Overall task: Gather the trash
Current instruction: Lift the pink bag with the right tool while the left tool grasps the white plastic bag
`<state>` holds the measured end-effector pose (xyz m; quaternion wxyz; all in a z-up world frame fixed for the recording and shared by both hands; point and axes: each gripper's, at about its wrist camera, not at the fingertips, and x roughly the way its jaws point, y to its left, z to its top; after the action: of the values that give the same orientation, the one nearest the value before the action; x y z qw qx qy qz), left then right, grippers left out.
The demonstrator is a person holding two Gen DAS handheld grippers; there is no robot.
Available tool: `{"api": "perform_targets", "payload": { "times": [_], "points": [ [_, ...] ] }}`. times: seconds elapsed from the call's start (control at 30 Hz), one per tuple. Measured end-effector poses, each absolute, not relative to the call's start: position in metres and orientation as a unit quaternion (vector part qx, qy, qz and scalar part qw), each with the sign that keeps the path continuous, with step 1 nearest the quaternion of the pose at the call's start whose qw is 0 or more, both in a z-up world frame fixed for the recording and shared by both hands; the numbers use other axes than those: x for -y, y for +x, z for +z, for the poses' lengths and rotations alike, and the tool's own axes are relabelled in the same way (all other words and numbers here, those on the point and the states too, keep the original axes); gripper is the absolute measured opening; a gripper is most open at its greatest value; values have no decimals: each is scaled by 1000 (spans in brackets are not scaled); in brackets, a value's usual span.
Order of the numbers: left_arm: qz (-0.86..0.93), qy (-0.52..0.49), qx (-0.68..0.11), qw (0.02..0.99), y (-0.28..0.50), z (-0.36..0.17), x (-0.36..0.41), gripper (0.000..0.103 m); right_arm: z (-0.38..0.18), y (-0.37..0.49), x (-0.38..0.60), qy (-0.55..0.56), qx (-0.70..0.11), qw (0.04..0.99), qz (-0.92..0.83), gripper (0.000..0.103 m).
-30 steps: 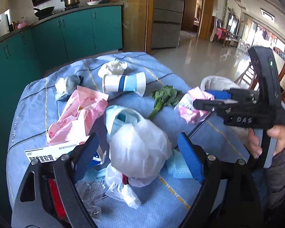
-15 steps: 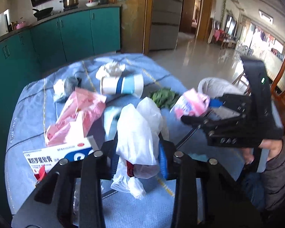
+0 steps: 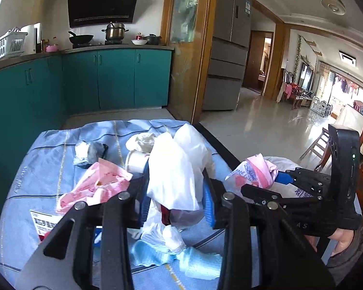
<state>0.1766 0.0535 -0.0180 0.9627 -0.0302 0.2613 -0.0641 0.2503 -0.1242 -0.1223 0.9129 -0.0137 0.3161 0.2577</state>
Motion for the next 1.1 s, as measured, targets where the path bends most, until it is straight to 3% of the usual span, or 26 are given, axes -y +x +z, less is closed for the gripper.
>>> {"api": "perform_targets", "payload": {
  "times": [0.23, 1.1],
  "points": [
    [-55, 9, -264, 963, 180, -28, -36, 37, -117, 252, 145, 11, -309, 920, 241, 59],
    [7, -27, -288, 957, 180, -33, -60, 37, -126, 239, 115, -26, -310, 912, 267, 59]
  ]
}}
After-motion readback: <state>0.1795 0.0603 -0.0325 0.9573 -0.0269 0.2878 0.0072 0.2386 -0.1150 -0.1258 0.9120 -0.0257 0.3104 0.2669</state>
